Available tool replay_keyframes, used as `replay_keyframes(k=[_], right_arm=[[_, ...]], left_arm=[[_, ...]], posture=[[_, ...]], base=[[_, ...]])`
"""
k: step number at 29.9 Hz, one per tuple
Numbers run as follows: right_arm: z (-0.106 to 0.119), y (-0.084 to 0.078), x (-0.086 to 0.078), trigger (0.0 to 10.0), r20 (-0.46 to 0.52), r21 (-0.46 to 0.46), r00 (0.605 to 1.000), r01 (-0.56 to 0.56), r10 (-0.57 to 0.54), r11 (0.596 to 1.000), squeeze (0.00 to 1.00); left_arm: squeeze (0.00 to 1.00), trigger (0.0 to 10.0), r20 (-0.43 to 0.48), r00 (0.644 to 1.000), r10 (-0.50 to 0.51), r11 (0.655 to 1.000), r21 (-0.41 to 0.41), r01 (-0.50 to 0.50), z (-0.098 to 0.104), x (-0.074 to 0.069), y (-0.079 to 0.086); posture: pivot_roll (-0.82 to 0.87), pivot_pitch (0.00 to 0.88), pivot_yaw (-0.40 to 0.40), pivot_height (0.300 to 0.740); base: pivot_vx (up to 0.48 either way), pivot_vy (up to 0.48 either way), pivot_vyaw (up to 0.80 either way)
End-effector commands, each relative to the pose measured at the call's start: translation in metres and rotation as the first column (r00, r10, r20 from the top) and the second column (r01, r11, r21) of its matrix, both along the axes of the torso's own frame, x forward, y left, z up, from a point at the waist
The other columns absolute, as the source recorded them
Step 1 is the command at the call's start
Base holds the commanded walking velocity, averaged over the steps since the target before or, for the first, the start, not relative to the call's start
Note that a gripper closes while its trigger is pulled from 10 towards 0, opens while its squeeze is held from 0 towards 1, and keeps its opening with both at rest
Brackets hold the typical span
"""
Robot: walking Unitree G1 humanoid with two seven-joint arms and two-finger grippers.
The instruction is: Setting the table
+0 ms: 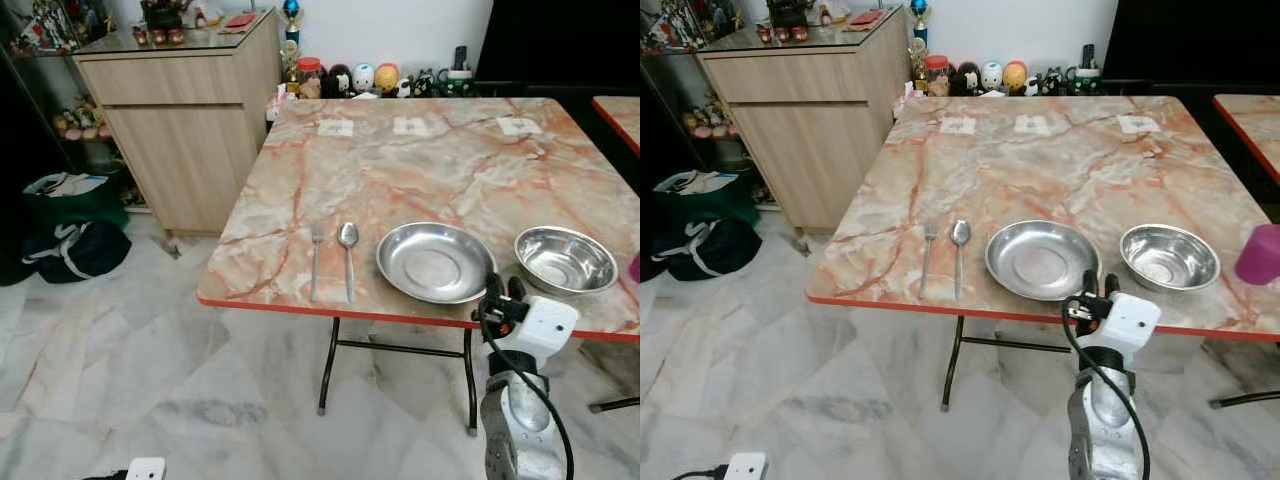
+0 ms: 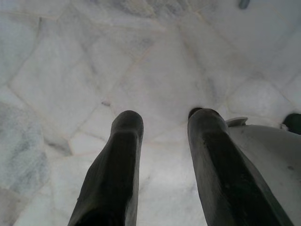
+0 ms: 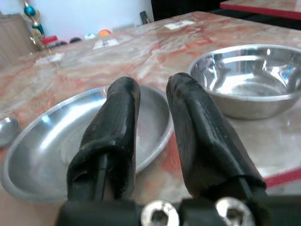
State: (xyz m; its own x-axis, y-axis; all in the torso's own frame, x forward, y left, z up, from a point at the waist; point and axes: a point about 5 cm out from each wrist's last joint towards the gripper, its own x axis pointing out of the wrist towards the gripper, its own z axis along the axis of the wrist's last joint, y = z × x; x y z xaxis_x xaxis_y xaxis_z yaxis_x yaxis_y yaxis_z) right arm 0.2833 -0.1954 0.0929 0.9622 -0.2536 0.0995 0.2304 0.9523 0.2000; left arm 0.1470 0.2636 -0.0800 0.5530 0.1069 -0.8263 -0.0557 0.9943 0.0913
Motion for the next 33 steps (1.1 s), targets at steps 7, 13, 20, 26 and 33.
replay_keyframes(k=[7, 13, 20, 26, 33], right_arm=[[-0.006, -0.02, 0.015, 10.0, -0.106, 0.101, 0.988, 0.121, -0.11, 0.988, 1.0], [-0.001, -0.02, 0.023, 10.0, -0.114, 0.123, 0.988, 0.12, -0.106, 0.985, 1.0], [-0.008, -0.02, 0.037, 10.0, -0.209, 0.196, 0.974, 0.129, -0.087, 0.972, 0.0], [0.001, -0.018, 0.053, 10.0, -0.233, 0.21, 0.971, 0.112, -0.061, 0.971, 0.0], [0.001, -0.016, 0.061, 10.0, -0.265, 0.242, 0.963, 0.117, -0.05, 0.963, 0.0]], left_arm=[[0.0, 10.0, -0.008, 1.0, 0.009, 1.0, -0.011, -0.009, -0.004, 0.004, -0.014], [0.0, 10.0, -0.002, 1.0, 0.002, 1.0, -0.022, -0.002, -0.005, 0.012, -0.03], [0.0, 10.0, 0.004, 1.0, -0.004, 1.0, -0.026, 0.004, -0.005, 0.018, -0.039], [0.0, 10.0, 0.006, 1.0, -0.013, 1.0, -0.029, 0.013, -0.006, 0.019, -0.045], [0.0, 10.0, -0.001, 1.0, -0.02, 0.999, -0.034, 0.02, -0.009, 0.015, -0.054]], posture=[[-0.09, 0.008, 0.038, 0.74], [-0.08, 0.039, 0.038, 0.74], [-0.08, 0.058, 0.05, 0.74], [-0.08, 0.076, 0.049, 0.74], [-0.07, 0.092, 0.051, 0.74]], base=[[0.0, 0.0, 0.0], [0.0, 0.0, 0.0], [0.0, 0.0, 0.0], [0.0, 0.0, 0.0], [0.0, 0.0, 0.0]])
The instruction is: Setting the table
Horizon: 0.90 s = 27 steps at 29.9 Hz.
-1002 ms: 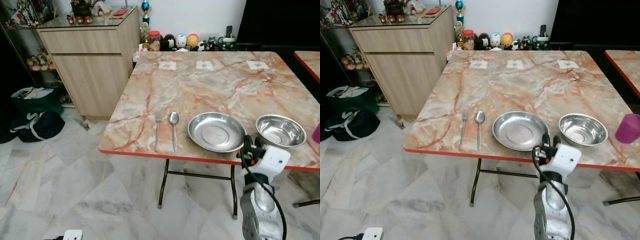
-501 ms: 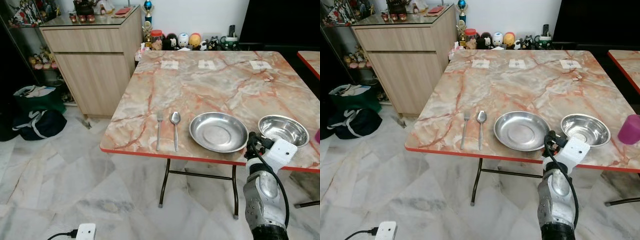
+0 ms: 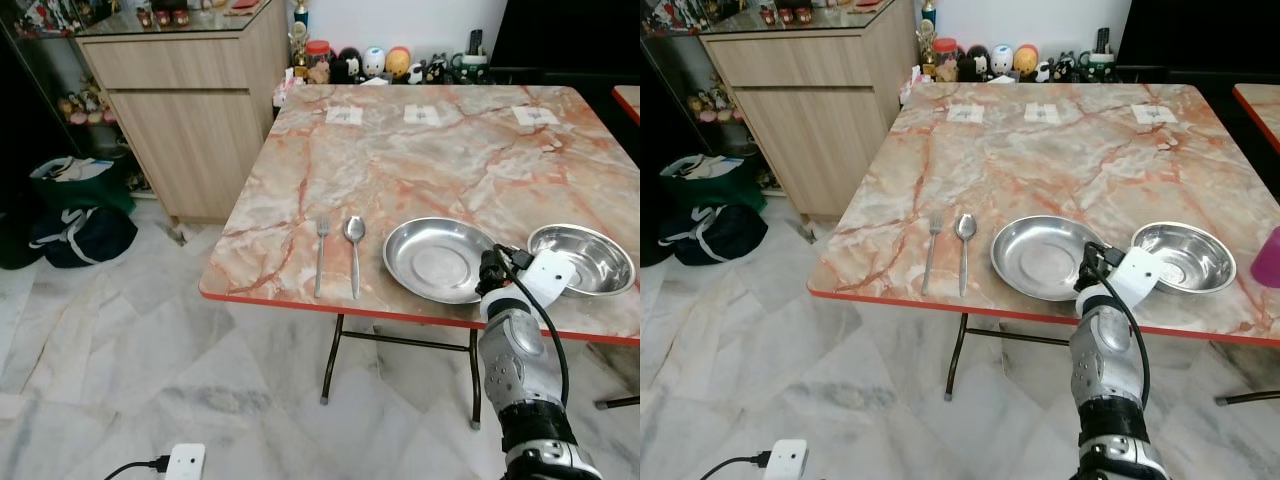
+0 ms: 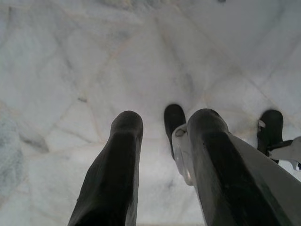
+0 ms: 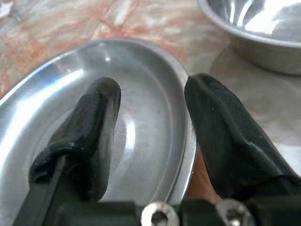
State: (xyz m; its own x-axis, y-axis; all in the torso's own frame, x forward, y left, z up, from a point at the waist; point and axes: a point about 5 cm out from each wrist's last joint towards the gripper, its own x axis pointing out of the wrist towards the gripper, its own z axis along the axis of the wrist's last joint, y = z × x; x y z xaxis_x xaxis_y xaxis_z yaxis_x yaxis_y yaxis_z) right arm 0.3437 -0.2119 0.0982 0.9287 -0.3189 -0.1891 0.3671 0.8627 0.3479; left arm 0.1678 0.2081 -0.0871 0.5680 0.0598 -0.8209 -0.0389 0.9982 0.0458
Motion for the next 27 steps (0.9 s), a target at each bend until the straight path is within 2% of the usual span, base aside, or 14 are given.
replay_keyframes(k=[1, 13, 22, 23, 24, 25, 26, 27], right_arm=[[-0.004, 0.0, 0.0, 10.0, -0.027, 0.025, 1.0, 0.01, -0.009, 1.0, 0.0], [-0.004, -0.004, -0.005, 10.0, 0.014, 0.041, 0.998, 0.053, -0.054, 0.998, 0.0], [-0.009, -0.001, -0.006, 10.0, -0.029, 0.052, 0.999, 0.038, -0.036, 0.998, 0.0], [-0.011, 0.001, -0.006, 9.6, -0.034, 0.064, 0.999, 0.031, -0.029, 0.997, 0.0], [-0.011, 0.001, -0.005, 4.3, -0.041, 0.066, 0.999, 0.027, -0.025, 0.997, 0.0], [-0.012, 0.002, -0.005, 4.3, -0.045, 0.066, 0.999, 0.025, -0.022, 0.997, 0.0], [-0.013, 0.003, -0.005, 0.0, -0.054, 0.067, 0.998, 0.021, -0.017, 0.998, 0.0], [-0.014, 0.004, -0.005, 0.0, -0.06, 0.068, 0.998, 0.018, -0.014, 0.997, 0.0]], left_arm=[[0.0, 10.0, -0.017, 1.0, -0.002, 1.0, 0.011, 0.002, -0.002, -0.006, 0.001], [0.0, 10.0, -0.017, 1.0, -0.002, 1.0, 0.021, 0.002, -0.001, -0.004, 0.005], [0.0, 10.0, -0.019, 1.0, -0.014, 1.0, 0.025, 0.015, -0.001, -0.004, 0.005], [0.0, 10.0, -0.019, 1.0, -0.017, 1.0, 0.026, 0.018, -0.001, -0.004, 0.005], [0.0, 10.0, -0.019, 1.0, -0.018, 0.999, 0.026, 0.019, -0.001, -0.004, 0.005], [0.0, 10.0, -0.019, 1.0, -0.019, 0.999, 0.026, 0.019, -0.001, -0.004, 0.005], [0.0, 10.0, -0.019, 1.0, -0.02, 0.999, 0.027, 0.021, -0.001, -0.004, 0.005], [0.0, 10.0, -0.02, 1.0, -0.021, 0.999, 0.027, 0.022, -0.001, -0.004, 0.005]], posture=[[-0.07, 0.094, 0.05, 0.74], [-0.07, 0.102, 0.053, 0.74], [-0.06, 0.1, 0.052, 0.74], [-0.06, 0.098, 0.052, 0.74], [-0.06, 0.099, 0.052, 0.74], [-0.06, 0.099, 0.052, 0.74], [-0.06, 0.097, 0.052, 0.74], [-0.06, 0.097, 0.052, 0.74]], base=[[0.0, 0.0, 0.0], [0.0, 0.0, 0.0], [0.0, 0.0, 0.0], [0.0, 0.0, 0.0], [0.0, 0.0, 0.0], [0.0, 0.0, 0.0], [0.0, 0.0, 0.0], [0.0, 0.0, 0.0]])
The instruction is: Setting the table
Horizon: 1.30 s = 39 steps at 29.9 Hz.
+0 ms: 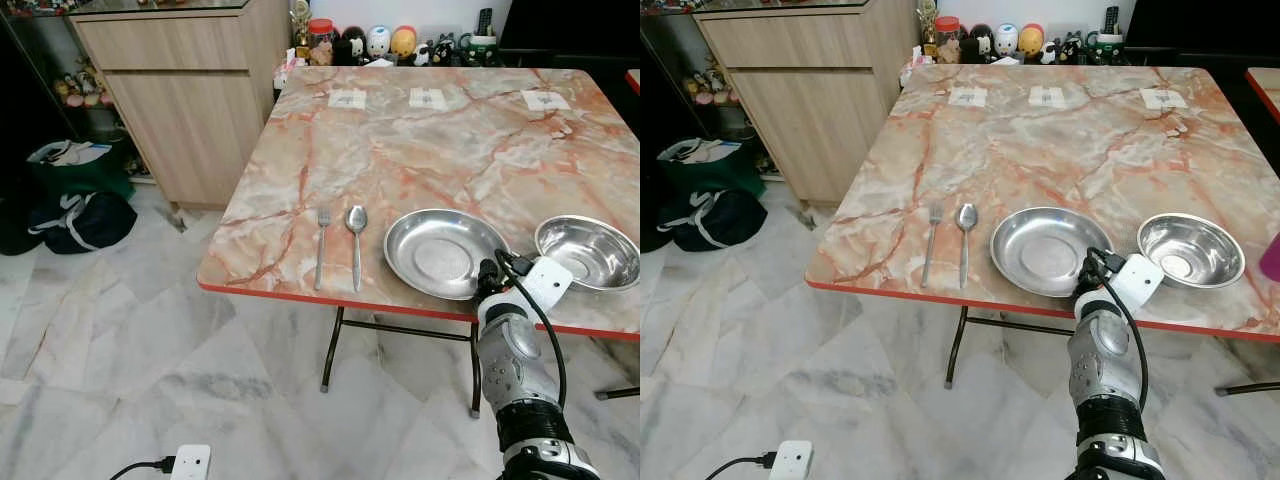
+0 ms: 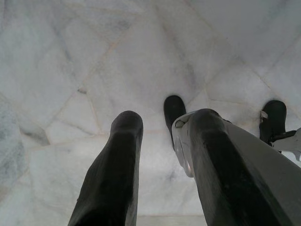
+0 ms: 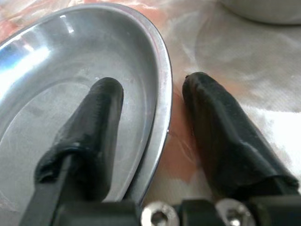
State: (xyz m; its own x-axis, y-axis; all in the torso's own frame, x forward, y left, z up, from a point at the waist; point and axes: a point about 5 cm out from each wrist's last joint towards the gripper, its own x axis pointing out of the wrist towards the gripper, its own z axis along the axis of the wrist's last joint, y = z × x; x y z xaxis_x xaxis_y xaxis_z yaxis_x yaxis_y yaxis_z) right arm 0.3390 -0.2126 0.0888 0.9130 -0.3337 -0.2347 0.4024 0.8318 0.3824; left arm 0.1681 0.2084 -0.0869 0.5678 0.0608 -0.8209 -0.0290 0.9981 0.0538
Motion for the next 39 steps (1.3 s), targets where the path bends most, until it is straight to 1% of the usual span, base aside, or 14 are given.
replay_keyframes(k=[1, 15, 23, 25, 26, 27, 29, 32, 33, 34, 36, 37, 38, 39], right_arm=[[-0.005, 0.005, 0.0, 0.0, -0.032, 0.017, 0.999, -0.014, 0.015, 1.0, 0.0], [-0.004, 0.008, 0.001, 0.0, -0.03, 0.019, 0.999, -0.021, 0.021, 1.0, 0.0], [-0.002, 0.007, 0.0, 0.0, -0.015, 0.005, 1.0, 0.013, -0.013, 1.0, 0.0], [0.003, 0.006, -0.001, 0.0, 0.034, -0.018, 0.999, 0.036, -0.036, 0.999, 0.0], [0.005, 0.005, -0.001, 0.0, 0.058, -0.014, 0.997, 0.046, -0.045, 0.999, 0.0], [0.005, 0.005, -0.001, 0.0, 0.058, -0.014, 0.997, 0.046, -0.045, 0.999, 0.0], [0.01, 0.005, -0.003, 0.0, 0.115, 0.005, 0.991, 0.072, -0.072, 0.997, 0.0], [0.013, 0.006, -0.005, 0.0, 0.156, 0.02, 0.984, 0.088, -0.09, 0.996, 0.0], [0.016, 0.008, -0.005, 0.0, 0.195, 0.029, 0.977, 0.087, -0.091, 0.996, 0.0], [0.016, 0.008, -0.005, 0.0, 0.195, 0.029, 0.977, 0.087, -0.091, 0.996, 0.0], [0.029, 0.011, -0.006, 0.0, 0.301, 0.045, 0.95, 0.069, -0.08, 0.997, 0.0], [0.029, 0.011, -0.006, 0.0, 0.301, 0.045, 0.95, 0.069, -0.08, 0.997, 0.0], [0.037, 0.013, -0.007, 0.0, 0.362, 0.055, 0.929, 0.062, -0.078, 0.997, 0.0], [0.041, 0.014, -0.007, 0.0, 0.392, 0.063, 0.916, 0.06, -0.081, 0.996, 0.0]], left_arm=[[0.0, 10.0, -0.019, 1.0, -0.012, 1.0, 0.019, 0.013, -0.001, -0.004, 0.005], [0.0, 10.0, -0.021, 0.999, -0.033, 0.999, 0.028, 0.034, -0.001, -0.003, 0.005], [0.0, 10.0, -0.019, 0.999, -0.051, 0.998, 0.034, 0.052, 0.0, -0.003, 0.005], [0.0, 10.0, -0.018, 0.998, -0.054, 0.998, 0.034, 0.054, 0.0, -0.003, 0.005], [0.0, 10.0, -0.018, 0.998, -0.055, 0.998, 0.035, 0.056, 0.0, -0.003, 0.005], [0.0, 10.0, -0.018, 0.998, -0.055, 0.998, 0.035, 0.056, 0.0, -0.003, 0.005], [0.0, 10.0, -0.018, 0.998, -0.06, 0.998, 0.036, 0.06, 0.0, -0.003, 0.005], [0.0, 10.0, -0.017, 0.998, -0.062, 0.997, 0.038, 0.063, 0.0, -0.003, 0.005], [0.0, 10.0, -0.017, 0.998, -0.064, 0.997, 0.039, 0.064, 0.0, -0.003, 0.005], [0.0, 10.0, -0.017, 0.998, -0.064, 0.997, 0.039, 0.064, 0.0, -0.003, 0.005], [0.0, 10.0, -0.014, 0.998, -0.068, 0.997, 0.043, 0.068, 0.0, -0.002, 0.005], [0.0, 10.0, -0.014, 0.998, -0.068, 0.997, 0.043, 0.068, 0.0, -0.002, 0.005], [0.0, 10.0, -0.013, 0.997, -0.07, 0.997, 0.045, 0.07, 0.0, -0.002, 0.005], [0.0, 10.0, -0.012, 0.997, -0.07, 0.996, 0.046, 0.07, 0.0, -0.002, 0.005]], posture=[[-0.06, 0.097, 0.052, 0.74], [-0.06, 0.092, 0.049, 0.74], [-0.06, 0.091, 0.047, 0.74], [-0.06, 0.09, 0.047, 0.74], [-0.06, 0.09, 0.047, 0.74], [-0.06, 0.09, 0.047, 0.74], [-0.06, 0.091, 0.046, 0.74], [-0.06, 0.089, 0.046, 0.74], [-0.06, 0.089, 0.045, 0.74], [-0.06, 0.089, 0.045, 0.74], [-0.06, 0.09, 0.045, 0.74], [-0.06, 0.09, 0.045, 0.74], [-0.06, 0.09, 0.045, 0.74], [-0.06, 0.09, 0.045, 0.74]], base=[[0.0, 0.0, 0.0], [0.0, 0.0, 0.0], [0.0, 0.0, 0.0], [0.0, 0.0, 0.0], [0.0, 0.0, 0.0], [0.0, 0.0, 0.0], [0.0, 0.0, 0.0], [0.0, 0.0, 0.0], [0.0, 0.0, 0.0], [0.0, 0.0, 0.0], [0.0, 0.0, 0.0], [0.0, 0.0, 0.0], [0.0, 0.0, 0.0], [0.0, 0.0, 0.0]])
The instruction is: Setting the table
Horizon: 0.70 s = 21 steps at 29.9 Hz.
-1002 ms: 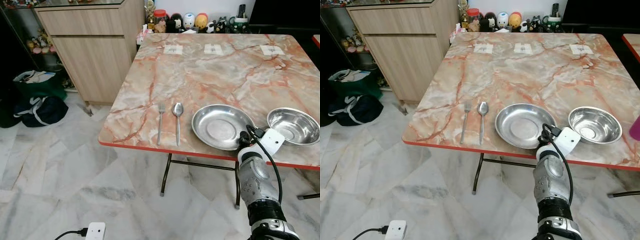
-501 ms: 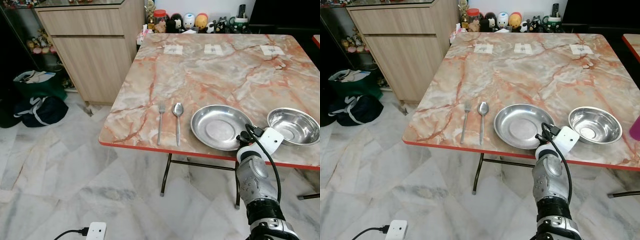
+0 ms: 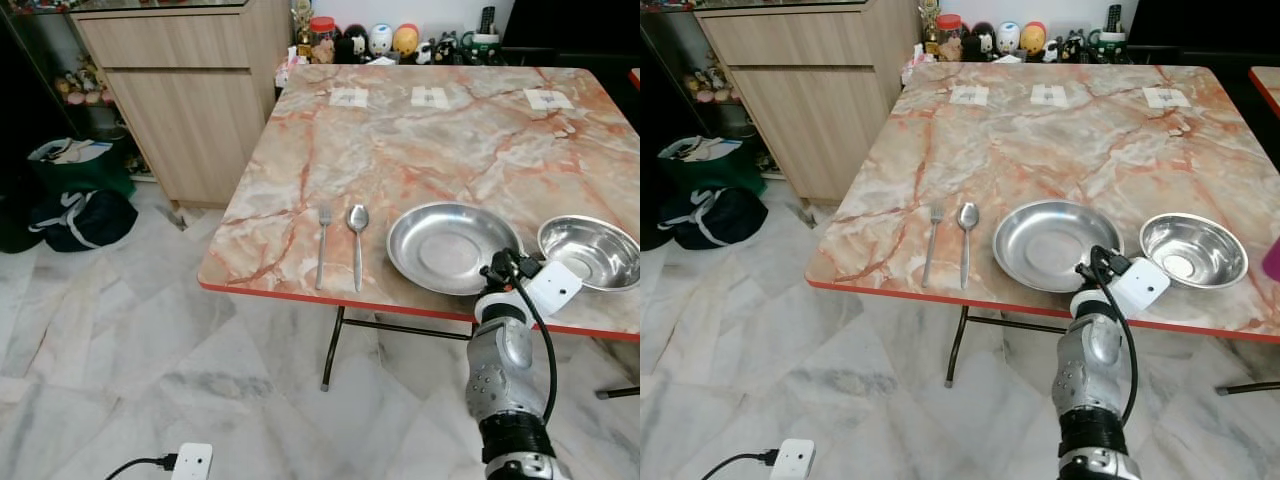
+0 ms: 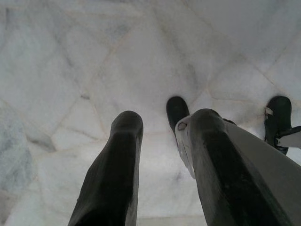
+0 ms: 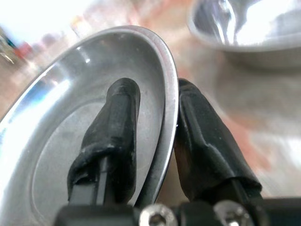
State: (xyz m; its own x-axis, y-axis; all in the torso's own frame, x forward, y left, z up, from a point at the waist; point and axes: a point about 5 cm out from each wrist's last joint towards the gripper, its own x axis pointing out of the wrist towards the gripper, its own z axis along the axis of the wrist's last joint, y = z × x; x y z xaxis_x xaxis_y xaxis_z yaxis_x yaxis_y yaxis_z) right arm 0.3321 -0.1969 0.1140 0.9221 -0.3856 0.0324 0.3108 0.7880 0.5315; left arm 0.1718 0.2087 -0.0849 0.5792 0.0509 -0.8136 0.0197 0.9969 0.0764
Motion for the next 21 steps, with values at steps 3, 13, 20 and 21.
replay_keyframes(k=[3, 13, 20, 21], right_arm=[[0.027, 0.001, -0.001, 0.0, 0.185, 0.022, 0.983, -0.004, 0.0, 1.0, 0.0], [0.029, 0.031, -0.022, 10.0, 0.209, -0.244, 0.952, -0.173, 0.225, 0.954, 0.0], [0.024, 0.038, -0.044, 10.0, 0.165, -0.408, 0.923, -0.258, 0.348, 0.876, 0.0], [0.025, 0.038, -0.045, 10.0, 0.17, -0.402, 0.921, -0.26, 0.351, 0.878, 0.0]], left_arm=[[0.0, 10.0, -0.021, 1.0, -0.023, 0.999, 0.029, 0.023, -0.001, -0.006, 0.006], [0.0, 10.0, -0.019, 1.0, 0.014, 0.999, 0.031, -0.013, -0.002, -0.007, 0.008], [0.0, 10.0, -0.018, 0.999, 0.032, 0.999, 0.028, -0.032, -0.002, -0.008, 0.008], [0.0, 10.0, -0.019, 0.999, 0.032, 0.999, 0.028, -0.031, -0.002, -0.008, 0.008]], posture=[[-0.06, 0.09, 0.045, 0.74], [-0.06, 0.096, 0.047, 0.74], [-0.07, 0.1, 0.049, 0.74], [-0.07, 0.101, 0.049, 0.74]], base=[[0.0, 0.0, 0.0], [0.0, 0.0, 0.0], [0.0, 0.0, 0.0], [0.0, 0.0, 0.0]])
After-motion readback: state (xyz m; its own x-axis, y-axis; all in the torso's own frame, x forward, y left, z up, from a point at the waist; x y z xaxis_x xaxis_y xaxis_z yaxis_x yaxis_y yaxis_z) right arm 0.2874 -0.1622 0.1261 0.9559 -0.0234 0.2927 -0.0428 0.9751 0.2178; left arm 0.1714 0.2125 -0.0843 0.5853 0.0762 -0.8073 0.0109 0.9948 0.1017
